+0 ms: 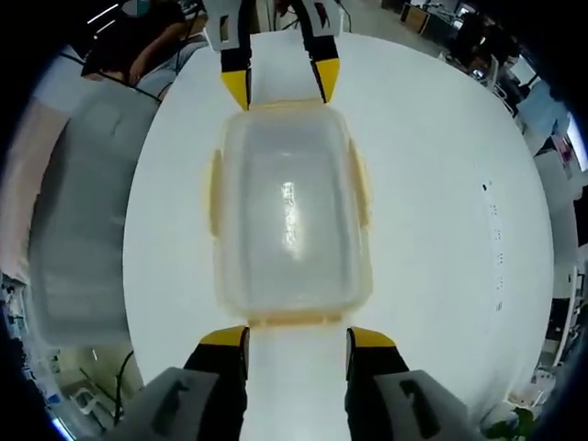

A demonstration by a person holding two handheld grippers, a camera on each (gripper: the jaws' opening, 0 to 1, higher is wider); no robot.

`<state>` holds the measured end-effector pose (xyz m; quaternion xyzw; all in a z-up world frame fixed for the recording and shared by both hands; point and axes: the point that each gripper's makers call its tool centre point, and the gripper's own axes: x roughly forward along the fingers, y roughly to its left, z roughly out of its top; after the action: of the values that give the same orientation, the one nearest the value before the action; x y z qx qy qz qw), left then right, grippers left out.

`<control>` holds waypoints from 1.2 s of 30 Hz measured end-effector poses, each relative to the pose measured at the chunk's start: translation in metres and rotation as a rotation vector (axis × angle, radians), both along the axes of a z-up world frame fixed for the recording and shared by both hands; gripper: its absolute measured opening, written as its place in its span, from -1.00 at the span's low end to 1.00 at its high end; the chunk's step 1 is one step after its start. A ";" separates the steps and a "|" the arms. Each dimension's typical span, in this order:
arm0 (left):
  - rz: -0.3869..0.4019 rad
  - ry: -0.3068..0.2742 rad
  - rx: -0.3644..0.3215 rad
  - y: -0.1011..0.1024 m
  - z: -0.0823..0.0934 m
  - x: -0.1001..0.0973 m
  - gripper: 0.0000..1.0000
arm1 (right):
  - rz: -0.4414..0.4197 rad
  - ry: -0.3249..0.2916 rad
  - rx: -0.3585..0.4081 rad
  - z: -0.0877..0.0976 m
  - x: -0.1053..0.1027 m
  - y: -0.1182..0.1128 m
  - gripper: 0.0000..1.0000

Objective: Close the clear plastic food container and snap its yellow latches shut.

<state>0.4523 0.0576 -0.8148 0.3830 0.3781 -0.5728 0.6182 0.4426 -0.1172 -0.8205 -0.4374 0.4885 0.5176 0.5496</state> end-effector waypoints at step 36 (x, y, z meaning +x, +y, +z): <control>0.034 0.050 -0.080 -0.019 0.006 -0.007 0.26 | -0.004 -0.037 0.106 0.008 -0.002 0.018 0.18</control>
<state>0.4448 0.0390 -0.8088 0.3368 0.3767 -0.5865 0.6330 0.4403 -0.0988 -0.8127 -0.4160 0.4512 0.5334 0.5820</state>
